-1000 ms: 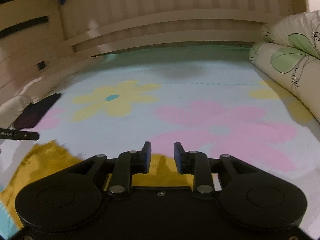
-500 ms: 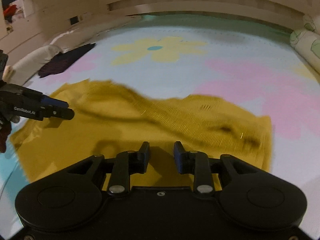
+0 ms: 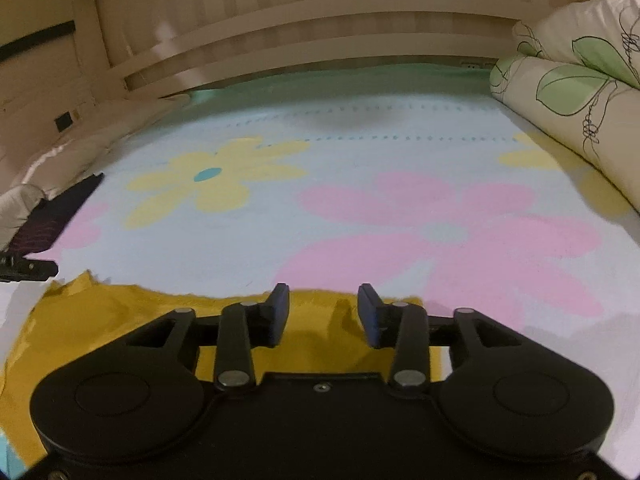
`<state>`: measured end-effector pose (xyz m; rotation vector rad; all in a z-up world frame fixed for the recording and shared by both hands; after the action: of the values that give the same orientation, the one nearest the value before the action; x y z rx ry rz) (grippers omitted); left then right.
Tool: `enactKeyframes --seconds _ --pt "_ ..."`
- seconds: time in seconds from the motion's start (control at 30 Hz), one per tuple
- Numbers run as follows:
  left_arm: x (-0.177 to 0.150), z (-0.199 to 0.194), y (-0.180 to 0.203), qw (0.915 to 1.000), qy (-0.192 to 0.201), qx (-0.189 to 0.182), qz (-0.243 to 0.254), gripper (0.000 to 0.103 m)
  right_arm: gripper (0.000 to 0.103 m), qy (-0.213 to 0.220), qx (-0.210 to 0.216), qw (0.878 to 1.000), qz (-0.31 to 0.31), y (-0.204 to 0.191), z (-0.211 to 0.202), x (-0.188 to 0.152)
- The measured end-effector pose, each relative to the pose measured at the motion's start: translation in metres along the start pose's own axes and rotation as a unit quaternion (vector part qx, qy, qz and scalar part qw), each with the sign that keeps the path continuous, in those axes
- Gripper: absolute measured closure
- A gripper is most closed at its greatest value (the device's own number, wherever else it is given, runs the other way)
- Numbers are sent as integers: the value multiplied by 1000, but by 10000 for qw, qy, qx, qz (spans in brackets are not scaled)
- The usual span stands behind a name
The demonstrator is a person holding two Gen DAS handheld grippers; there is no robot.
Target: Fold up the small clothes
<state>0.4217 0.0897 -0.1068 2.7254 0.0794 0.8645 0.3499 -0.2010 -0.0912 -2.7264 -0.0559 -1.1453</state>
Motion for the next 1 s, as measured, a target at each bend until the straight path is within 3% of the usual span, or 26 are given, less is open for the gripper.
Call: enactKeyframes --seconds 0.33,0.43,0.6,0.63,0.67,0.73,0.83,1.0 --pt "1 21 28 9956 -374 -93 854 34 54 -149 161 9996 -152 -16 3 -17" --pt "-1 29 32 9931 -509 55 1051 34 54 -105 226 9996 -99 -16 1 -14" --pt "0 36 28 9940 -575 137 919 35 54 -92 277 9995 -74 -18 0 -18" --pt "-2 38 29 9932 -657 110 952 41 54 -97 285 9995 -73 -18 0 -18" --pt "-4 37 31 9925 -670 122 1019 68 54 -109 290 9995 -75 -17 0 -19" --pt "-6 32 33 9920 -553 267 1100 99 54 -135 301 9994 -57 -16 2 -20" --pt "-2 18 26 9957 -348 115 850 100 54 -135 306 9994 -3 -15 1 -21" --pt "12 4 4 9985 -128 285 451 100 54 -101 287 9995 82 -10 0 -22"
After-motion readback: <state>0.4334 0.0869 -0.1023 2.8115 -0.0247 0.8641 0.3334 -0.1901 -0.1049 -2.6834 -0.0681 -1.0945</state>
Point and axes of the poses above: each gripper's, at about its wrist camera, not at the fingertips, and z roughly the way its jaws point, y to its right, x to its top, the point moved 8 cm from there along z, roughly the way its jaws point, and after that the axes turned 5 degrees about -y, right-handed, at the moved point
